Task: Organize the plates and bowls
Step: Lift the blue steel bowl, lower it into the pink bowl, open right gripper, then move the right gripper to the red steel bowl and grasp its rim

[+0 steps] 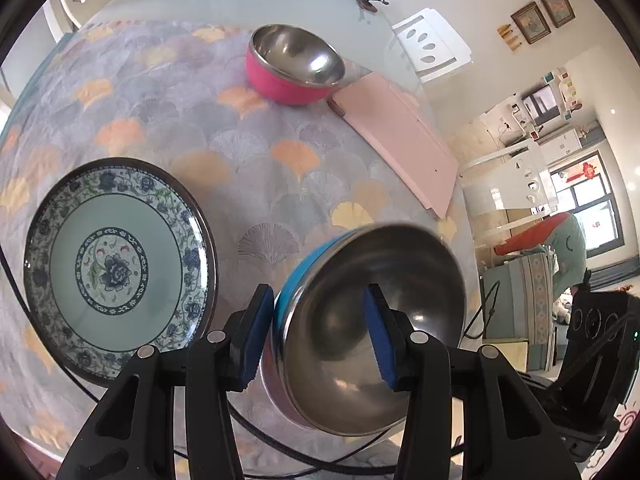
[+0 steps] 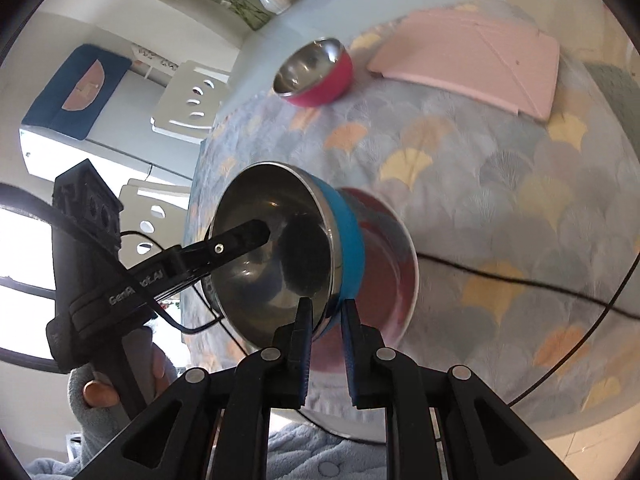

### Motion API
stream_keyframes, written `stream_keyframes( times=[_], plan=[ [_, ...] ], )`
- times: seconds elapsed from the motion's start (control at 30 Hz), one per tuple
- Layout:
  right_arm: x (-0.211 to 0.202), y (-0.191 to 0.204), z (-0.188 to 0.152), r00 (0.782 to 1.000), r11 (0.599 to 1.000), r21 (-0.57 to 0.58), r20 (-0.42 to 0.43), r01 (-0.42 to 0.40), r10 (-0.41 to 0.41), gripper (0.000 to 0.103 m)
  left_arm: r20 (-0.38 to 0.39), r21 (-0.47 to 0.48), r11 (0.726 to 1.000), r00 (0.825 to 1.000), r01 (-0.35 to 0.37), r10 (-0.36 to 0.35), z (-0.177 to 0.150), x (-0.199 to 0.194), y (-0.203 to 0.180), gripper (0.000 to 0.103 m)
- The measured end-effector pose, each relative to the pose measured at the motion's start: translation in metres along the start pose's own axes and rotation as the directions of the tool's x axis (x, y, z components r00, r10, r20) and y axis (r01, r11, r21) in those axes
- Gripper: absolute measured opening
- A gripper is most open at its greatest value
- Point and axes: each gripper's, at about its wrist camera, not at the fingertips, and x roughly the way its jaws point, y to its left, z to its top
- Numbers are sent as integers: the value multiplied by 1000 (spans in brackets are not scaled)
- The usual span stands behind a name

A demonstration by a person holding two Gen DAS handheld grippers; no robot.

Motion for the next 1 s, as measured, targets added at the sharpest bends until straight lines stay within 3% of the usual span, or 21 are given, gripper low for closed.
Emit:
stream_keyframes(
  times=[0.07, 0.17, 0.43, 0.67, 1.0],
  plan=[
    [0, 1, -3, 999, 999, -23, -18, 38, -38, 20, 12, -15, 1000, 1000, -1, 1, 2, -3, 5, 46],
    [-8, 1, -3, 995, 994, -44, 20, 103, -102, 41, 41, -36, 999, 999, -7, 9, 8, -11, 12, 46],
    [-22, -7, 27, 993, 996, -18, 84, 83, -81, 41, 61, -72, 997, 998, -26, 30, 22, -15, 23, 46],
    [-29, 10, 67, 985, 993, -76, 154, 86, -73, 41, 67, -73, 997, 997, -30, 34, 45, -10, 21, 46],
    [-9, 16, 152, 969, 979, -150, 228, 136, -99, 41, 85, -78, 994, 993, -75, 82, 111, 10, 24, 48]
  ],
)
